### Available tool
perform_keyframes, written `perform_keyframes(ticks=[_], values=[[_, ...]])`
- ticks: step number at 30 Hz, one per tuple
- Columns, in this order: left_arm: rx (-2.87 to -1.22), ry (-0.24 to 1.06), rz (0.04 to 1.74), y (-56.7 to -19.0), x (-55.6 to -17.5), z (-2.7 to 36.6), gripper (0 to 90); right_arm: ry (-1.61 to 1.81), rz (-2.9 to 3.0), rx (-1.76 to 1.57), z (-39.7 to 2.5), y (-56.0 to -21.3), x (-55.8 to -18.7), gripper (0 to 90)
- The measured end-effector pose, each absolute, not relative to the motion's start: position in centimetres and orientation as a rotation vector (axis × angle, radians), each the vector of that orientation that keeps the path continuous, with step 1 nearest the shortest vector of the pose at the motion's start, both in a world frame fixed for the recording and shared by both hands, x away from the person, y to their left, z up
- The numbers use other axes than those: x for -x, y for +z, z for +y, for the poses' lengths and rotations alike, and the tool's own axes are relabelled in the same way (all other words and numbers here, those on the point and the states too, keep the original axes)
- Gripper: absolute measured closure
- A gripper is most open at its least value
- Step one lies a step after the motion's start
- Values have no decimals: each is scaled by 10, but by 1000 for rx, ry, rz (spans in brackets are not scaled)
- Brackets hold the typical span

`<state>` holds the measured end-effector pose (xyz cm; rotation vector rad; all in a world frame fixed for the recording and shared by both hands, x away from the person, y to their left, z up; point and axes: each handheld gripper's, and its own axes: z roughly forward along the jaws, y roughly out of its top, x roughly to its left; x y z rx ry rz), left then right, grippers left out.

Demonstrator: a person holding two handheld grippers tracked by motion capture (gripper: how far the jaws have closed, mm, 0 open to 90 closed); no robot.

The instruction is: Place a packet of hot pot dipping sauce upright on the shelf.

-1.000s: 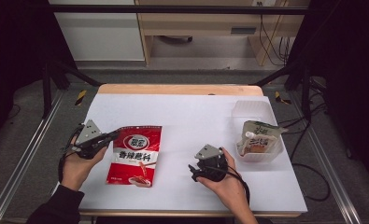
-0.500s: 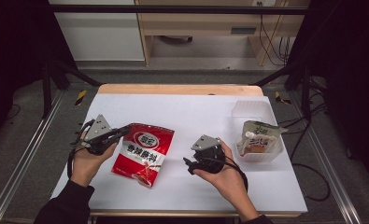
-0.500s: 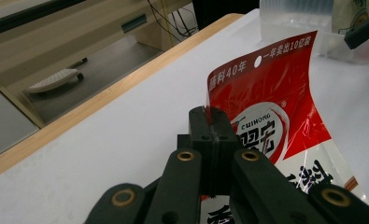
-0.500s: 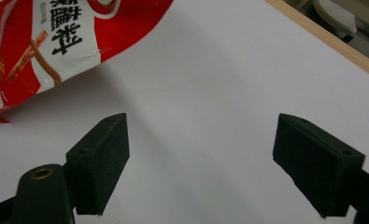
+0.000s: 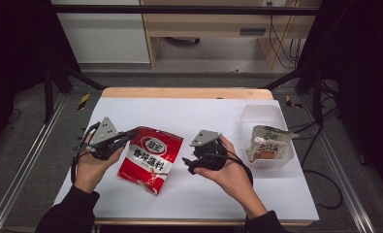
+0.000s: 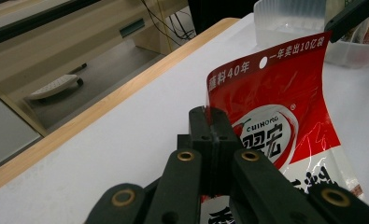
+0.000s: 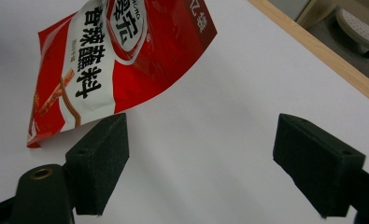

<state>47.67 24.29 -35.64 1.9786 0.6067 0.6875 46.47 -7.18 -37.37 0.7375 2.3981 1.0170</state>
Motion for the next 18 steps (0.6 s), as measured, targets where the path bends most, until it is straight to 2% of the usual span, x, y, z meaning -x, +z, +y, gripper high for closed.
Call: perform_keyframes(ticks=[10,18], values=[[-1971,697,605,-353,-476,246,900,1006,2452,-694,-54,-363,-476,196],[-1966,694,597,-350,-474,246,900,992,2535,-662,-35,-353,-489,253]])
